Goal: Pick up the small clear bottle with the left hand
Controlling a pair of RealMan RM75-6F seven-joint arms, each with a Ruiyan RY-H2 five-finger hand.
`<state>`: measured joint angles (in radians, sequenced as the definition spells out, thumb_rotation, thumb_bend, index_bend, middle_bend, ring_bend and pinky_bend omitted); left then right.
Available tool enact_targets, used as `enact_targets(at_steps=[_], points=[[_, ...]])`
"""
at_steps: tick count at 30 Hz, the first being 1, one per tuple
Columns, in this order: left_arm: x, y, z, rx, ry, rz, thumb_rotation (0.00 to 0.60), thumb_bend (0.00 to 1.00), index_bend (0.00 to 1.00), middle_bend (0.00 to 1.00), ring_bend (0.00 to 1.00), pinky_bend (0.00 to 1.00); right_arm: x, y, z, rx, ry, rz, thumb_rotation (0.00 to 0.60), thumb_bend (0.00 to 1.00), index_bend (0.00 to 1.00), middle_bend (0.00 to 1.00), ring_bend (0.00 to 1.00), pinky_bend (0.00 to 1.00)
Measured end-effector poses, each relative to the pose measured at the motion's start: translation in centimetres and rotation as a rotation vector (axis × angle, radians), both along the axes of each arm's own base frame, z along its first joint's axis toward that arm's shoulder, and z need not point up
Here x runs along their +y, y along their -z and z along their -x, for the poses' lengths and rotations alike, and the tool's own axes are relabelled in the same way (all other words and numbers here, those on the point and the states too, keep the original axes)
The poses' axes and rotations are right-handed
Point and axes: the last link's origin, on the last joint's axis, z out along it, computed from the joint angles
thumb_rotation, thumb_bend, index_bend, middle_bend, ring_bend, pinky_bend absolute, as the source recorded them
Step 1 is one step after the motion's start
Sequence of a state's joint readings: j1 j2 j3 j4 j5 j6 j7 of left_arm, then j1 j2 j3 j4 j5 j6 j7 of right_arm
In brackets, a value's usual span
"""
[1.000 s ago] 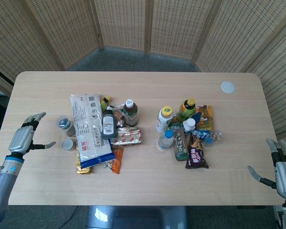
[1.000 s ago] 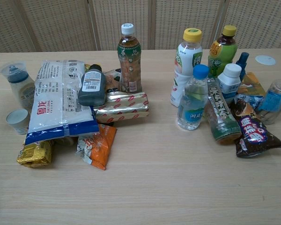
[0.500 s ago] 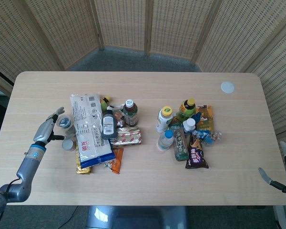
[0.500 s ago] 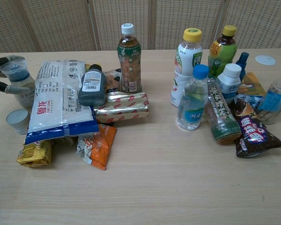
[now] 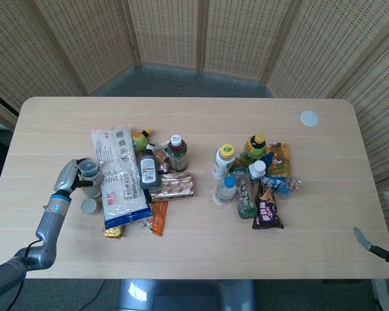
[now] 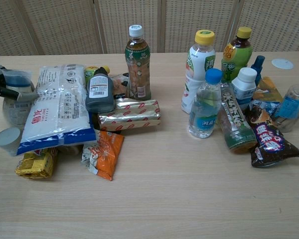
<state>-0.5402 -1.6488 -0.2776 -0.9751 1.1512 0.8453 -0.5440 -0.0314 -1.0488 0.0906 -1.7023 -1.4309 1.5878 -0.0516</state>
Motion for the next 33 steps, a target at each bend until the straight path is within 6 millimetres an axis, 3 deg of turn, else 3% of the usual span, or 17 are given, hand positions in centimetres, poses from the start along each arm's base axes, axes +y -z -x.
enact_targets(at_steps=[6,12,25,33], points=[[-0.1,-2.5,0.2,-0.086,-0.022,-0.096,0.600,0.74,0.68,0.90,0.94,0.70,-0.6,0.5,-0.3,-0.004,-0.016,-0.018,0.160,0.25,0.00,0.00,0.00,0.00],[-0.3,-7.0,-0.5,-0.133,0.012,-0.177,0.600,0.74,0.67,0.90,0.94,0.70,-1.0,0.9,-0.5,-0.012,-0.030,-0.029,0.162,0.25,0.00,0.00,0.00,0.00],[-1.3,-16.9,-5.9,-0.239,0.148,-0.275,0.600,0.73,0.66,0.90,0.94,0.70,-1.3,1.0,-0.9,-0.001,-0.053,-0.034,0.159,0.25,0.00,0.00,0.00,0.00],[-2.3,-20.3,-8.7,-0.280,0.210,-0.297,0.600,0.72,0.66,0.90,0.94,0.70,-0.9,0.9,-0.7,-0.004,-0.057,-0.025,0.157,0.25,0.00,0.00,0.00,0.00]])
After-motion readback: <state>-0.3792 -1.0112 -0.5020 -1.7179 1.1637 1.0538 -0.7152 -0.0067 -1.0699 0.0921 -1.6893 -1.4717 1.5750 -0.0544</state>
